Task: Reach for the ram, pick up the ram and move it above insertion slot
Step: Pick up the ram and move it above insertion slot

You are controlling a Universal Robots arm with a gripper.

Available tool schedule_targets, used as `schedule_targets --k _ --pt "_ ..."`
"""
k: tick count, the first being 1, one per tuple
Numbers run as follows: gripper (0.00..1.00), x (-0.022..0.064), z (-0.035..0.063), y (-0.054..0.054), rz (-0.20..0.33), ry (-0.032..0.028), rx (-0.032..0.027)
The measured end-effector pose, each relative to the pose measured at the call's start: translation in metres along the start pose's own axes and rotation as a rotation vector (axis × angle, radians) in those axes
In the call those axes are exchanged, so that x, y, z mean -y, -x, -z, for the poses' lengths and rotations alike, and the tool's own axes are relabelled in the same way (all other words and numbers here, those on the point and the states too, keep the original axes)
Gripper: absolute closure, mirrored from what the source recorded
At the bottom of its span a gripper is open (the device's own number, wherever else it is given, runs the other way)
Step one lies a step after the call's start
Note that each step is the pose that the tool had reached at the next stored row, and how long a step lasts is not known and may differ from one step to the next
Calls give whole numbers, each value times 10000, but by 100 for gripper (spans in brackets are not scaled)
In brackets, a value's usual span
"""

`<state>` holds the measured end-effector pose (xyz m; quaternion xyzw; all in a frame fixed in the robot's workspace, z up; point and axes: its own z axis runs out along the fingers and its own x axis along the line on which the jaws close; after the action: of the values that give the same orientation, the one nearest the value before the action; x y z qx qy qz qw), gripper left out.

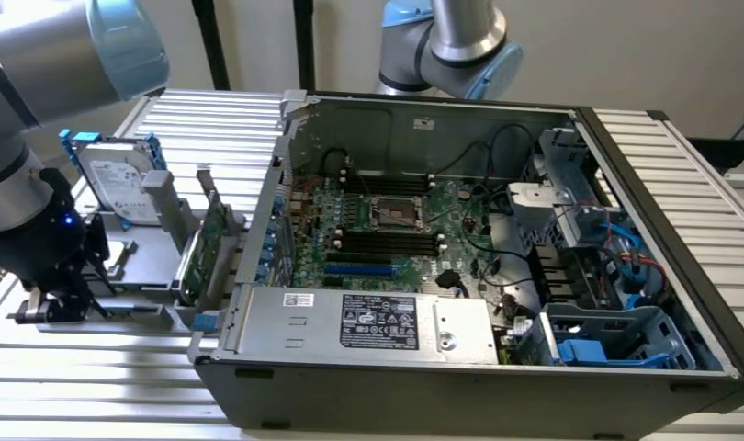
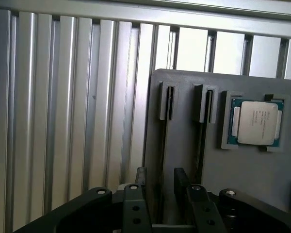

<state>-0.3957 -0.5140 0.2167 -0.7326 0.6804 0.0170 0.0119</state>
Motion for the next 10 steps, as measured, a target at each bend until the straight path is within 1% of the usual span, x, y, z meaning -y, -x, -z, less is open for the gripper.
schedule_targets --k 5,8,10 --pt "64 -5 -83 2 51 2 7" --pt "64 -8 -100 3 64 8 14" --pt "64 -9 -107 5 65 26 16"
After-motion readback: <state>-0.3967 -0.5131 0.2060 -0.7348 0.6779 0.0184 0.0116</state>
